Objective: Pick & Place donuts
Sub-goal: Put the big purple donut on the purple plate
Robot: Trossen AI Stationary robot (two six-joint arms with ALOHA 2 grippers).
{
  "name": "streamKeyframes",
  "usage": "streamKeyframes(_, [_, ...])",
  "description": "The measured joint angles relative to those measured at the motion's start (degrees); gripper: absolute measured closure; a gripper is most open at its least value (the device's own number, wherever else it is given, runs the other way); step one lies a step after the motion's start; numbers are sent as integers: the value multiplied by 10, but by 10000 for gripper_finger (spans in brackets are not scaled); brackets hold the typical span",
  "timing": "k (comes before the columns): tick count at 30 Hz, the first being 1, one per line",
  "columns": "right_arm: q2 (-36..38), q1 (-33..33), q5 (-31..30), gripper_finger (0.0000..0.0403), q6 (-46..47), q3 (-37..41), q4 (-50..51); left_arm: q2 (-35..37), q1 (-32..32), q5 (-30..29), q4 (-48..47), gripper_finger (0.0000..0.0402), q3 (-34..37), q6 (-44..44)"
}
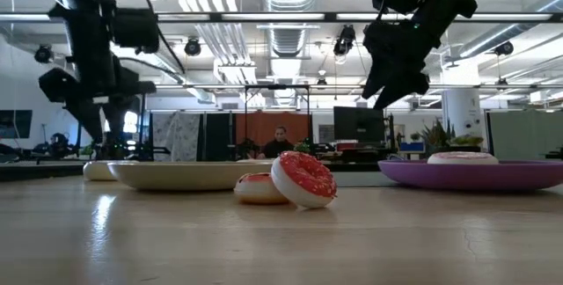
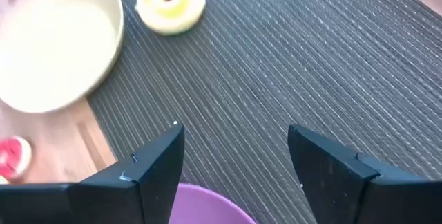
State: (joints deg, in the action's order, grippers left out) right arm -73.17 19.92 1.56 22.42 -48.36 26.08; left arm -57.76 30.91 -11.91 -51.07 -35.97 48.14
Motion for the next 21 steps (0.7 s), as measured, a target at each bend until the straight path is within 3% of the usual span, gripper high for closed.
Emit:
streamKeyframes(8, [0,0,0,154,38,0,-4,-53,25,20,7,187,-5,-109])
streamKeyframes(14, [-1,0,-2,154,42,0,-22,-102,36,69,34,184,3,-182])
streamKeyframes(21, [-1,0,-5,154,60,0,-29,-148,65,75,67,184,6,-213])
